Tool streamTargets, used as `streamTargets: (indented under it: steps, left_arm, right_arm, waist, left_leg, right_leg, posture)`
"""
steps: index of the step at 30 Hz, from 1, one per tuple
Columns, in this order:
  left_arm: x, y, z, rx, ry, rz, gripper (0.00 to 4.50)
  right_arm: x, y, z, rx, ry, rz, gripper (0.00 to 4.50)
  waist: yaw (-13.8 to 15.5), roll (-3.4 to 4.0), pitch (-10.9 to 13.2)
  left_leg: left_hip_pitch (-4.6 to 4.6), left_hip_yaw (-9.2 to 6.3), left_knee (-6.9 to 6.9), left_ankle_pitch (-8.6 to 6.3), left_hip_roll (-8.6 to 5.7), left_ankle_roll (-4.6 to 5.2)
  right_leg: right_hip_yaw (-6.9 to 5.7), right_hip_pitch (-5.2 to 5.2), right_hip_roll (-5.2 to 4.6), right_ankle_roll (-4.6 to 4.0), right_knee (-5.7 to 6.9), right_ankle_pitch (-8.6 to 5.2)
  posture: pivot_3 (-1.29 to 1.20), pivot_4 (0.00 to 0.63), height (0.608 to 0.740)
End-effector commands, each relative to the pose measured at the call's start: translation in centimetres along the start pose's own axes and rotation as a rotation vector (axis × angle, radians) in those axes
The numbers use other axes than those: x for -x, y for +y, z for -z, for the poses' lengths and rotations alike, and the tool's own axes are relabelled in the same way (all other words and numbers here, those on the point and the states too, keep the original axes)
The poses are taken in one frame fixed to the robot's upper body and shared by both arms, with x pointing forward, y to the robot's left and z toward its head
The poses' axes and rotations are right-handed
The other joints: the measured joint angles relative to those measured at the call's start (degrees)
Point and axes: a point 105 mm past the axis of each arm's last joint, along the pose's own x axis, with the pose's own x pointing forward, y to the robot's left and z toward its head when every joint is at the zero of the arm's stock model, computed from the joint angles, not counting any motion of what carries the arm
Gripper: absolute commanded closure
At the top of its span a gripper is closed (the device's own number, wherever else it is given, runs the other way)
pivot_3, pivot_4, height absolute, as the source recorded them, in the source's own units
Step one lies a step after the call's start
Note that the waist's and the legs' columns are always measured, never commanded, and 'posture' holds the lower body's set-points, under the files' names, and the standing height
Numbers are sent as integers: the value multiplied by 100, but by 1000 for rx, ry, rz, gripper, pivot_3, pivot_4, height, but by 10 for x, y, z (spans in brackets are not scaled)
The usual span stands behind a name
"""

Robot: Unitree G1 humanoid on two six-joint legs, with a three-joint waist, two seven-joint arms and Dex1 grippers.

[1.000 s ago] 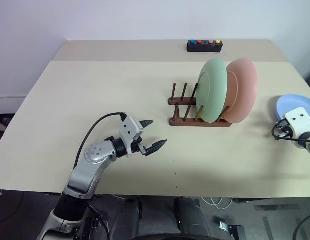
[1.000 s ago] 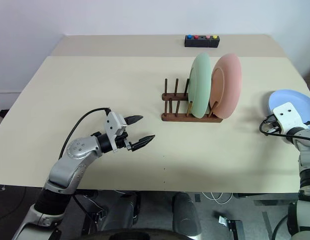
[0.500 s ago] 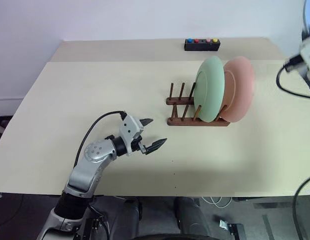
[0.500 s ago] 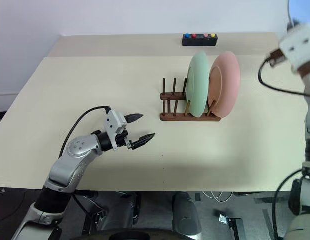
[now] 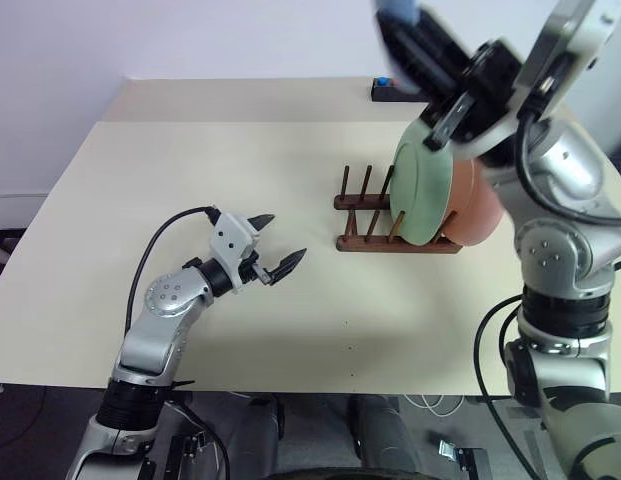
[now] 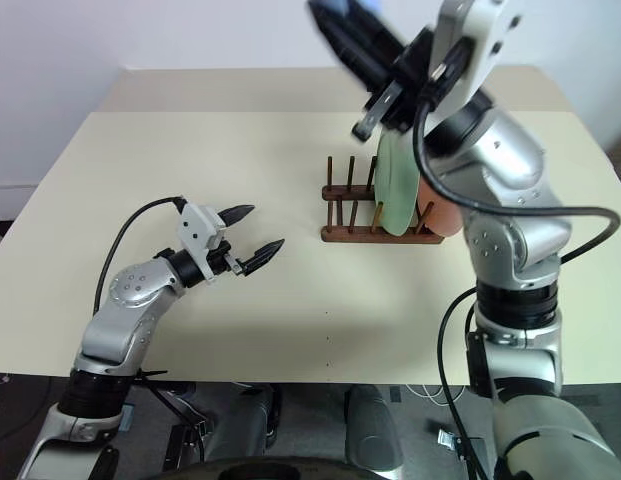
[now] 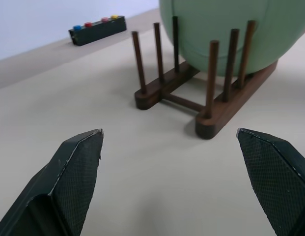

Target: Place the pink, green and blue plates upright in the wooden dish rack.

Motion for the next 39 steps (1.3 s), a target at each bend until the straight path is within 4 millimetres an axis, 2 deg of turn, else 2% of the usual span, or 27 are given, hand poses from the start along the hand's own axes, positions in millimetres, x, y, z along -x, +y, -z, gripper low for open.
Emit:
streamTargets:
  steps: [1,4,7,11,25,34,35,37,39]
  left_arm:
    - [9,8,-5,-32,-14,-35,0]
    - [12,11,-4,-39,-5,-45,0]
    - [13,11,-3,-37,-4,-43,0]
    - [11,9,-3,-36,-3,-34,0]
    - [10,4,-5,-14,-21,14,0]
    - [14,0,-5,-6,-17,29,0]
    - [14,0,-5,-6,-16,28,0]
    - [14,0,-5,-6,-16,27,0]
    - [15,-1,-4,-5,-15,28,0]
  right_arm:
    - [-1,18,9,-279,-37,15,4475]
    - [6,14,35,-388,32,123,4475]
    - [12,10,47,-433,73,185,4475]
    - [21,1,52,-492,75,256,4475]
    - [36,-5,67,-585,105,377,4475]
    - [40,-7,71,-630,107,395,4475]
    - [40,-7,71,-633,108,395,3795]
    - [40,-6,71,-635,108,395,3029]
    - [40,-6,71,-631,110,394,1946]
  waist:
    - [-18,-3,-2]
    - [-30,-2,-2]
    - [-29,-2,-2]
    - [-49,-2,-2]
    - [-66,-2,-2]
    - [-70,-2,-2]
    - [-70,-2,-2]
    - [-70,-2,-2]
    - [-70,-2,-2]
  left_leg:
    - [1,0,-1,0,1,0]
    - [-1,0,-3,0,2,0]
    - [-11,2,1,0,1,0]
    - [-12,1,-4,0,1,0]
    - [-12,2,-6,0,1,0]
    - [-12,2,-7,0,2,0]
    - [-12,2,-7,0,2,0]
    - [-12,2,-7,0,2,0]
    - [-12,2,-7,0,2,0]
  right_leg:
    - [0,0,2,0,1,0]
    - [1,-10,3,-1,9,0]
    - [1,-20,2,-1,10,0]
    - [1,-25,3,-1,11,0]
    - [1,-26,4,-1,10,0]
    - [2,-27,4,-1,10,-1]
    - [1,-27,4,-1,10,-1]
    - [1,-27,4,-1,10,-1]
    - [1,-27,4,-1,10,-1]
  posture:
    - [0,150,734]
    - [0,150,734]
    - [0,150,734]
    - [0,150,734]
    - [0,150,734]
    - [0,150,734]
    - [0,150,734]
    - [0,150,734]
    - [0,150,734]
